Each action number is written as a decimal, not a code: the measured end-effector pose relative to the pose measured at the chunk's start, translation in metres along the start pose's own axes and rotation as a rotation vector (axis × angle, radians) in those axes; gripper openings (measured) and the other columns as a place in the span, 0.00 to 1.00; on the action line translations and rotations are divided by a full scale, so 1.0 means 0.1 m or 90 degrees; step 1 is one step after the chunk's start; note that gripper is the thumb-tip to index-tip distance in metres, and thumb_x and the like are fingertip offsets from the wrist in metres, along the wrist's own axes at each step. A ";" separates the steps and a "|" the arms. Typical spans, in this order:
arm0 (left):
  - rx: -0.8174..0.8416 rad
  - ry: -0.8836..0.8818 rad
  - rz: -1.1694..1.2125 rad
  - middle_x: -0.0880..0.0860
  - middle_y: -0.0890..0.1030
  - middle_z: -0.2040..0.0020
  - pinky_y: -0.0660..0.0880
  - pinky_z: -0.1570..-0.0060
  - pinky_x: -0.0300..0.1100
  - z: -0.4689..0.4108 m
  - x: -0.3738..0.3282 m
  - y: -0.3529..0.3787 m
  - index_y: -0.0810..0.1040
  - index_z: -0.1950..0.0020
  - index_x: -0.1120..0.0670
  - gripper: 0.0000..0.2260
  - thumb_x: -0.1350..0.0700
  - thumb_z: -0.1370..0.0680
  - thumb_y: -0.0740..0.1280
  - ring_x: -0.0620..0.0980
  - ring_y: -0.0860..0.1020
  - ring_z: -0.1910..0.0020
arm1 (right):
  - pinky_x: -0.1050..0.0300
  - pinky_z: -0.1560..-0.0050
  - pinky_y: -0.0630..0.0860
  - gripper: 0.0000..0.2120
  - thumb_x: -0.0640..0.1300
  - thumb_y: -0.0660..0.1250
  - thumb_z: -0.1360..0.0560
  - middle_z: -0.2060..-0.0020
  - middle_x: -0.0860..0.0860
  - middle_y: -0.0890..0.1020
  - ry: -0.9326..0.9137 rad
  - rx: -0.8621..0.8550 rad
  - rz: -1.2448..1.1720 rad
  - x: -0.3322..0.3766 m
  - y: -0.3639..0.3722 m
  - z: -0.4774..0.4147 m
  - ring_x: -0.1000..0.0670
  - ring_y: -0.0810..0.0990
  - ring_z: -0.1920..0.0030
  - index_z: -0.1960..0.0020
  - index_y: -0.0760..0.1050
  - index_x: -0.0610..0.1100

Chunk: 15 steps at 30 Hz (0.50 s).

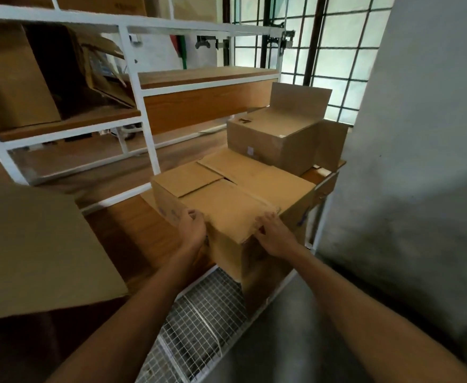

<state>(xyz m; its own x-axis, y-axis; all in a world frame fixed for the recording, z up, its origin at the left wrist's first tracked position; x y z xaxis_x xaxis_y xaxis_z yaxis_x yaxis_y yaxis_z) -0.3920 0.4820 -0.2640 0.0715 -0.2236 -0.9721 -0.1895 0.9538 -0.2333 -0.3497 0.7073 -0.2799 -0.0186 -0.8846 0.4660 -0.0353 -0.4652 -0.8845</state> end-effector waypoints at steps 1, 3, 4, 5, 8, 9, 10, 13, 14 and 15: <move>0.009 -0.008 0.003 0.50 0.70 0.46 0.68 0.48 0.46 -0.06 0.04 0.08 0.69 0.35 0.56 0.13 0.56 0.18 0.58 0.49 0.70 0.47 | 0.45 0.24 0.54 0.23 0.52 0.56 0.17 0.24 0.44 0.61 0.001 -0.001 0.008 -0.06 -0.02 -0.07 0.41 0.51 0.22 0.26 0.64 0.42; 0.007 -0.035 0.009 0.50 0.71 0.43 0.70 0.44 0.49 -0.18 0.12 0.20 0.66 0.33 0.55 0.17 0.55 0.21 0.60 0.52 0.71 0.44 | 0.43 0.25 0.55 0.22 0.52 0.57 0.17 0.25 0.44 0.62 0.025 0.007 0.004 -0.19 -0.06 -0.20 0.40 0.52 0.22 0.28 0.65 0.42; 0.003 -0.045 -0.001 0.52 0.73 0.41 0.72 0.42 0.52 -0.26 0.18 0.25 0.66 0.33 0.54 0.18 0.54 0.23 0.61 0.54 0.72 0.42 | 0.42 0.25 0.57 0.22 0.52 0.57 0.18 0.25 0.43 0.62 0.040 0.013 0.003 -0.26 -0.07 -0.27 0.40 0.53 0.23 0.27 0.65 0.43; -0.005 -0.057 -0.015 0.53 0.74 0.41 0.73 0.40 0.55 -0.33 0.23 0.29 0.66 0.35 0.53 0.18 0.53 0.24 0.61 0.56 0.73 0.41 | 0.40 0.26 0.59 0.23 0.53 0.58 0.18 0.25 0.42 0.62 0.050 0.020 0.006 -0.32 -0.08 -0.35 0.39 0.54 0.23 0.27 0.64 0.44; -0.025 -0.059 -0.074 0.55 0.73 0.38 0.73 0.41 0.55 -0.56 0.35 0.42 0.65 0.37 0.53 0.17 0.56 0.25 0.61 0.58 0.73 0.41 | 0.36 0.27 0.59 0.23 0.56 0.56 0.19 0.26 0.41 0.62 0.074 0.033 0.028 -0.47 -0.12 -0.58 0.37 0.53 0.23 0.27 0.63 0.47; -0.024 -0.052 -0.096 0.57 0.71 0.33 0.72 0.38 0.56 -0.60 0.35 0.45 0.62 0.31 0.54 0.22 0.56 0.24 0.60 0.60 0.72 0.38 | 0.35 0.26 0.56 0.24 0.57 0.56 0.19 0.24 0.41 0.59 0.085 0.033 0.039 -0.53 -0.14 -0.66 0.37 0.50 0.23 0.26 0.62 0.49; -0.024 -0.045 -0.115 0.58 0.67 0.29 0.70 0.35 0.58 -0.64 0.36 0.49 0.57 0.26 0.52 0.26 0.57 0.23 0.60 0.61 0.71 0.34 | 0.34 0.26 0.53 0.24 0.59 0.55 0.19 0.23 0.41 0.57 0.097 0.034 0.049 -0.59 -0.16 -0.71 0.37 0.47 0.22 0.25 0.61 0.52; -0.034 -0.014 -0.151 0.57 0.56 0.21 0.63 0.28 0.54 -0.67 0.34 0.56 0.49 0.20 0.53 0.29 0.59 0.19 0.57 0.61 0.63 0.27 | 0.29 0.28 0.44 0.27 0.63 0.50 0.20 0.21 0.43 0.50 0.117 0.038 0.073 -0.80 -0.21 -0.88 0.39 0.42 0.22 0.24 0.57 0.55; -0.045 -0.002 -0.157 0.57 0.55 0.21 0.60 0.28 0.52 -0.68 0.32 0.57 0.49 0.20 0.55 0.28 0.58 0.18 0.56 0.60 0.62 0.26 | 0.28 0.29 0.41 0.27 0.65 0.49 0.20 0.21 0.44 0.49 0.119 0.036 0.090 -0.85 -0.24 -0.94 0.39 0.41 0.22 0.24 0.57 0.56; -0.056 0.008 -0.160 0.58 0.54 0.21 0.59 0.28 0.51 -0.68 0.30 0.55 0.50 0.20 0.55 0.27 0.58 0.18 0.55 0.60 0.60 0.25 | 0.27 0.30 0.40 0.28 0.66 0.48 0.20 0.20 0.44 0.48 0.119 0.036 0.102 -0.91 -0.27 -1.02 0.40 0.41 0.21 0.24 0.56 0.56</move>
<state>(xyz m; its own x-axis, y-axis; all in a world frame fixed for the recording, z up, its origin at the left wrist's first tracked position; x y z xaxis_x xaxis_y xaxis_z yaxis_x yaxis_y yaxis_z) -0.4672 0.5143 -0.3080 0.1145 -0.4539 -0.8837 -0.2517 0.8472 -0.4678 -0.4486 0.8041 -0.2963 -0.2039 -0.9283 0.3110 0.0385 -0.3250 -0.9449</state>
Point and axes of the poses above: each hand's wrist, its own z-axis away from the middle knuckle, its own y-axis out of the palm, x = y × z, the point moved 7 cm from there along -z, towards the middle knuckle
